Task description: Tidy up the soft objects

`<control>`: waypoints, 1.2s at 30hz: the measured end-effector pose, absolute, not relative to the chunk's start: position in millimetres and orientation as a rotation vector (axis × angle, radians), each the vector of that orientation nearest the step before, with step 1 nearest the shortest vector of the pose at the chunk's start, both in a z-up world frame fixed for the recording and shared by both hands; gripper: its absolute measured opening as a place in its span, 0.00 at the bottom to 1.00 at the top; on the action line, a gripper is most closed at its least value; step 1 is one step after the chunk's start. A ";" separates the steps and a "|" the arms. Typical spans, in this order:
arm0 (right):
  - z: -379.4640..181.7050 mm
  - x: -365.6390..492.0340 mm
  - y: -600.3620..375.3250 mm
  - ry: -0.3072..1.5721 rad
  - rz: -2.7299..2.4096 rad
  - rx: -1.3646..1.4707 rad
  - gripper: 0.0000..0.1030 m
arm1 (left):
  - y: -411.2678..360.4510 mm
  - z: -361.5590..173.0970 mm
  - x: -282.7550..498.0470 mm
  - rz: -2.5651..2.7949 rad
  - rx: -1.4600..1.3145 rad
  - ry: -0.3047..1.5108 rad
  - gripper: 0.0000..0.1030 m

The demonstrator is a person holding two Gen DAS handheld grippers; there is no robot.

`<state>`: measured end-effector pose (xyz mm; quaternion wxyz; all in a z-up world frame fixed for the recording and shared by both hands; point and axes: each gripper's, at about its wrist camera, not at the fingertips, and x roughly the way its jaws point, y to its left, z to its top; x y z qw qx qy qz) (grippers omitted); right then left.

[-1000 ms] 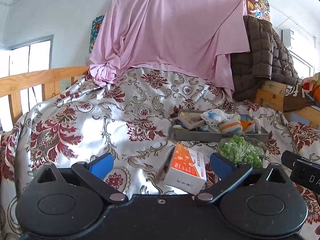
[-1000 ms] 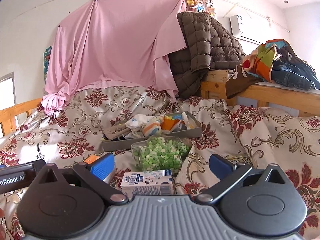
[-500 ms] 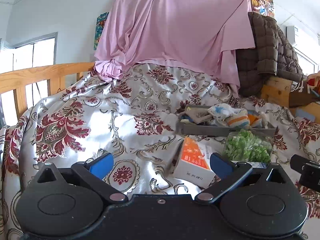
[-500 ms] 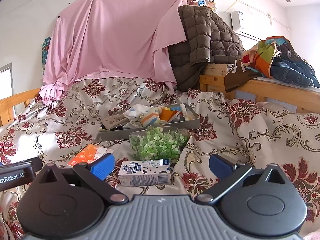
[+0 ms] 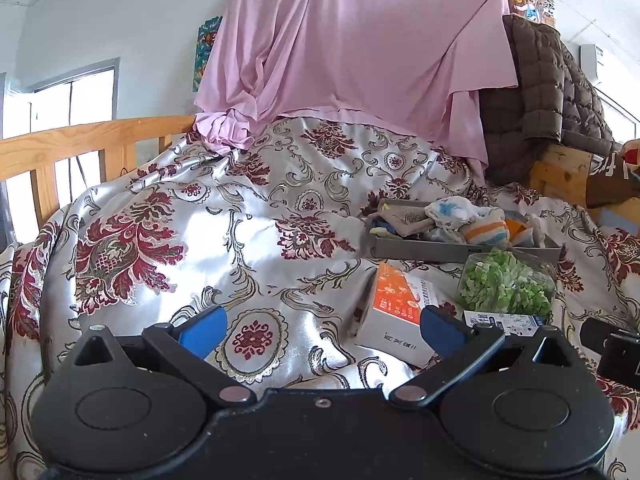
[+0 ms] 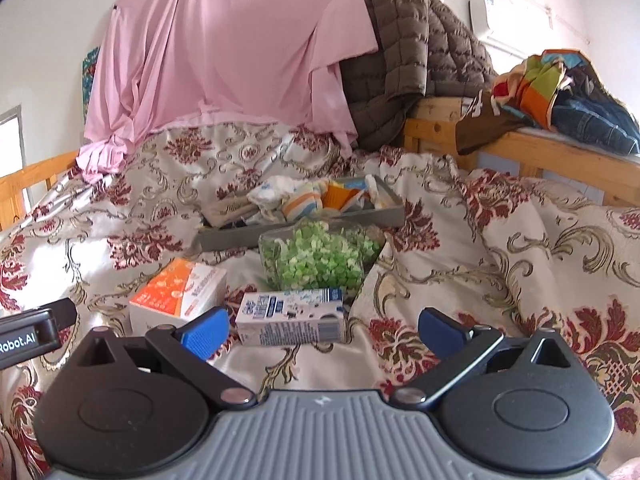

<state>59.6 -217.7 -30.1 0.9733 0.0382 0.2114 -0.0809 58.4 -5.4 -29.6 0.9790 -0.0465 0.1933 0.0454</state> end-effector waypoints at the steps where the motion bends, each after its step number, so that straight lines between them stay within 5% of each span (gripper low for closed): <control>1: -31.2 60.6 -218.4 0.438 -0.163 0.079 1.00 | -5.2 -30.4 58.7 0.091 -0.093 0.393 0.99; 36: -34.6 63.4 -218.8 0.476 -0.154 0.087 1.00 | -7.3 -34.9 61.5 0.083 -0.083 0.432 0.99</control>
